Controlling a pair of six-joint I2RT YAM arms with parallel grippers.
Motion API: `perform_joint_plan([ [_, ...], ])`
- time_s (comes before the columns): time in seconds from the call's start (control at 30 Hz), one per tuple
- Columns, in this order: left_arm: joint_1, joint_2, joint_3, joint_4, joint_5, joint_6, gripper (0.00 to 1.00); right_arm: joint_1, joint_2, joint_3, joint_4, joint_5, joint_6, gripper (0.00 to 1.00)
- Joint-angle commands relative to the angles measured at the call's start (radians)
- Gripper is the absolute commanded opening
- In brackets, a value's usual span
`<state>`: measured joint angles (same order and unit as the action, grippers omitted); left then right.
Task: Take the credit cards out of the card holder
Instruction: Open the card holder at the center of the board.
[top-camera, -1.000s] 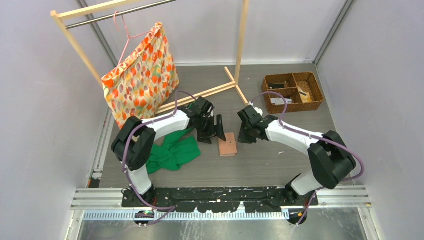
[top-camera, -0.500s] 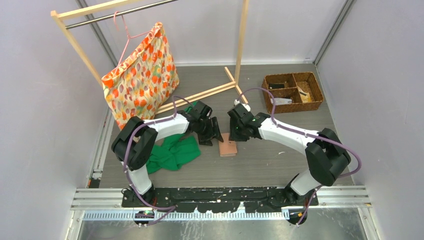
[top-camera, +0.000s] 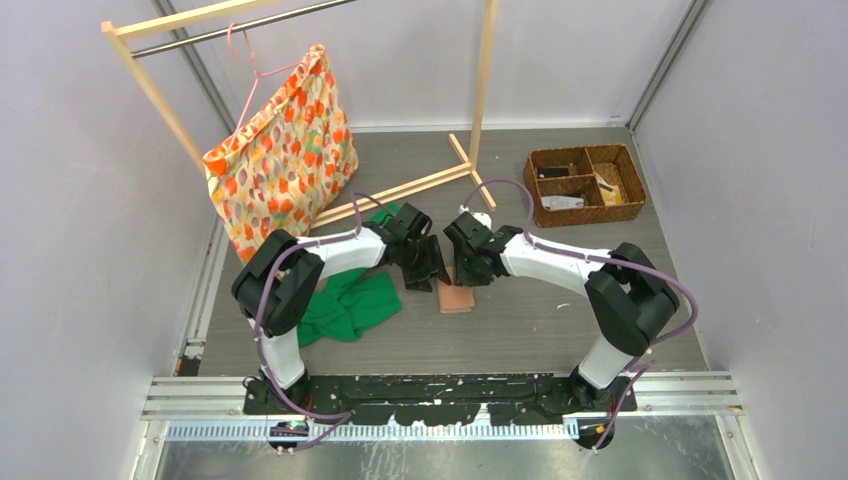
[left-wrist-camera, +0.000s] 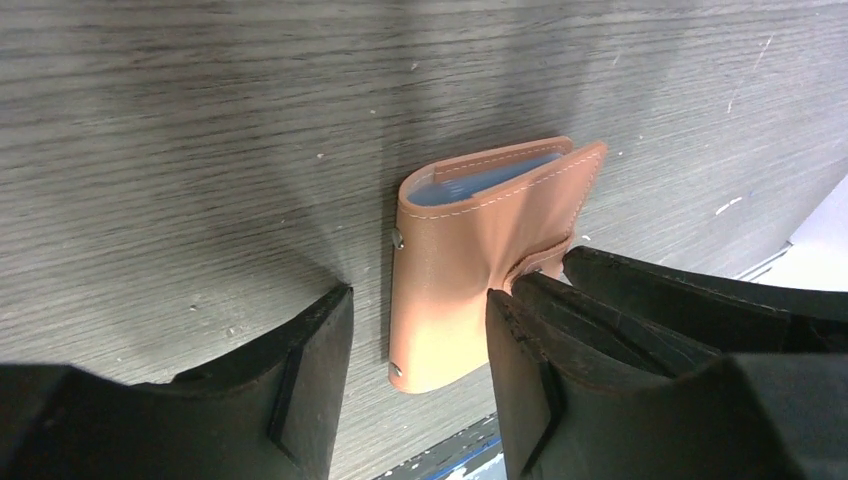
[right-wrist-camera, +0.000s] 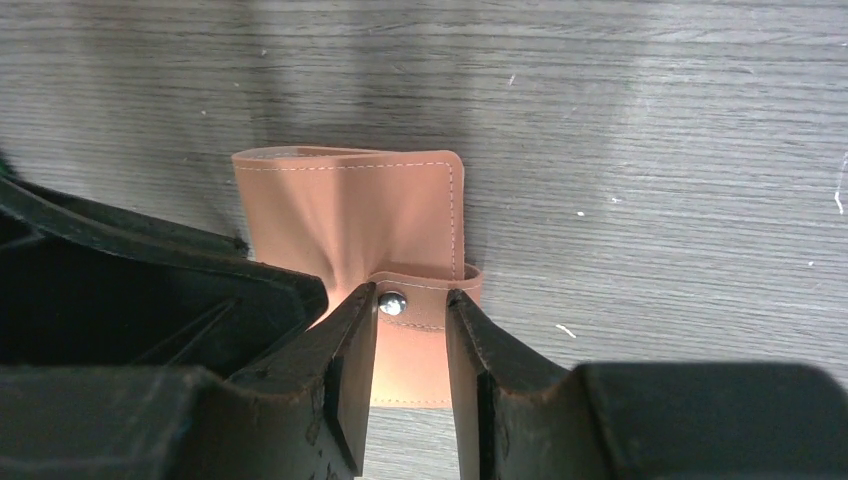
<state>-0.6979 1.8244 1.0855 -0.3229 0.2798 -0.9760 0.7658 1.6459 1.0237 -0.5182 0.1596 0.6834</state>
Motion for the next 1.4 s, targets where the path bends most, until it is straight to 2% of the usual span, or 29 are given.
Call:
perform_joint_plan([
  [0.0,-0.019,0.036,-0.017,-0.065,-0.108,-0.012,0.52,0.01,0.015,0.023,0.013,0.03,-0.011,0.38],
  [0.27,-0.022,0.052,-0.039,-0.06,-0.115,-0.02,0.37,0.023,0.017,0.001,0.05,0.016,0.022,0.46],
  [0.4,-0.022,0.076,-0.03,-0.055,-0.106,-0.017,0.36,0.023,0.015,-0.002,0.054,0.003,0.029,0.47],
  [0.63,-0.023,0.092,-0.025,-0.06,-0.105,-0.019,0.36,0.023,0.031,-0.019,0.021,0.052,0.037,0.23],
  [0.93,-0.023,0.097,-0.023,-0.077,-0.113,-0.013,0.36,0.023,-0.044,-0.056,-0.012,0.109,0.045,0.03],
  [1.3,-0.023,0.084,-0.03,-0.085,-0.118,-0.007,0.36,0.023,-0.12,-0.086,0.017,0.123,0.054,0.01],
  [1.37,-0.023,0.079,-0.034,-0.085,-0.12,-0.008,0.36,0.024,-0.146,-0.105,0.052,0.111,0.06,0.1],
])
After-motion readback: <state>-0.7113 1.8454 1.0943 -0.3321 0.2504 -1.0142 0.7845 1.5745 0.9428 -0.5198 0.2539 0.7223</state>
